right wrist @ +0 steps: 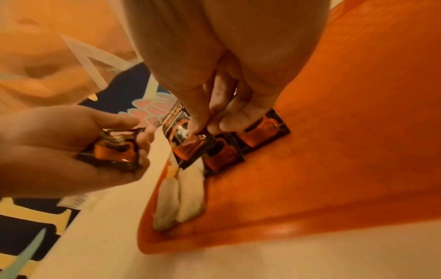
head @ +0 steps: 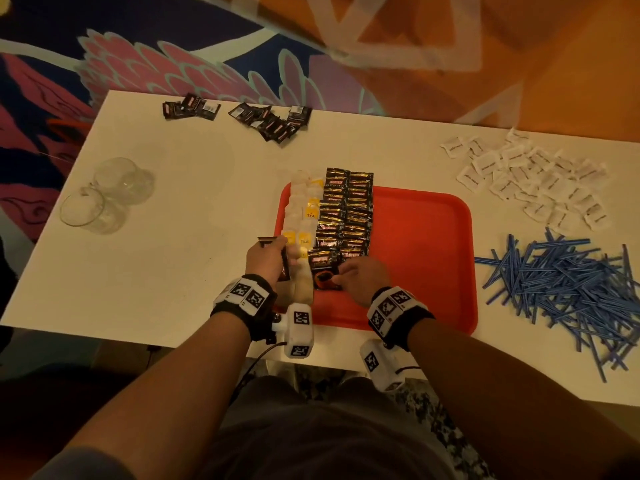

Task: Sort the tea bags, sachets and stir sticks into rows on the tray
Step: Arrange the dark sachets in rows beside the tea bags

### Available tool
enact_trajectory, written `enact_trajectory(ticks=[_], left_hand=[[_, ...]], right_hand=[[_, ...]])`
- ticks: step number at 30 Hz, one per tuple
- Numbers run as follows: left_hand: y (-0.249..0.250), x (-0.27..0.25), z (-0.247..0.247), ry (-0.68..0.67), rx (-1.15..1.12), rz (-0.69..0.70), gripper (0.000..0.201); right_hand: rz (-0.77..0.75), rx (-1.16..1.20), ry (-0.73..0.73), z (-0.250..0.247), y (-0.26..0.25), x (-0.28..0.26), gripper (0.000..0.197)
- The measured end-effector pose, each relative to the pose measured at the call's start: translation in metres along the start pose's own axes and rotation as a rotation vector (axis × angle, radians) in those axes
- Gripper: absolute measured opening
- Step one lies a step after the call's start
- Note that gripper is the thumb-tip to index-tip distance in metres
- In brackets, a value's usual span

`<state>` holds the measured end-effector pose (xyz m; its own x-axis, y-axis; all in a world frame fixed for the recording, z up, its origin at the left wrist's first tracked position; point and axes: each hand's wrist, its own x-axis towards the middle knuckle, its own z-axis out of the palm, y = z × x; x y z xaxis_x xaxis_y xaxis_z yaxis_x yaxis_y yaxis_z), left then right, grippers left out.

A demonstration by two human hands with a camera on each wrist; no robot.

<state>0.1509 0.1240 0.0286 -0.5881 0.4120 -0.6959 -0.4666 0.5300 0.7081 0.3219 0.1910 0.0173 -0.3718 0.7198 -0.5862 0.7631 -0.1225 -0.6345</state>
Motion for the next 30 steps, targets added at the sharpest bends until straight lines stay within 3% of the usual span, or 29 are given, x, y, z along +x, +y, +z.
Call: enact_trajectory(ticks=[11, 30], left_hand=[[-0.008, 0.001, -0.027, 0.029, 0.026, -0.009, 0.010], [-0.014, -0.003, -0.024, 0.006, 0.050, 0.007, 0.014]], right_hand=[[0.138, 0.057, 0.086, 0.022, 0.014, 0.009, 0.014], [0.178, 0.082, 0.114, 0.026, 0.021, 0.010, 0.017]])
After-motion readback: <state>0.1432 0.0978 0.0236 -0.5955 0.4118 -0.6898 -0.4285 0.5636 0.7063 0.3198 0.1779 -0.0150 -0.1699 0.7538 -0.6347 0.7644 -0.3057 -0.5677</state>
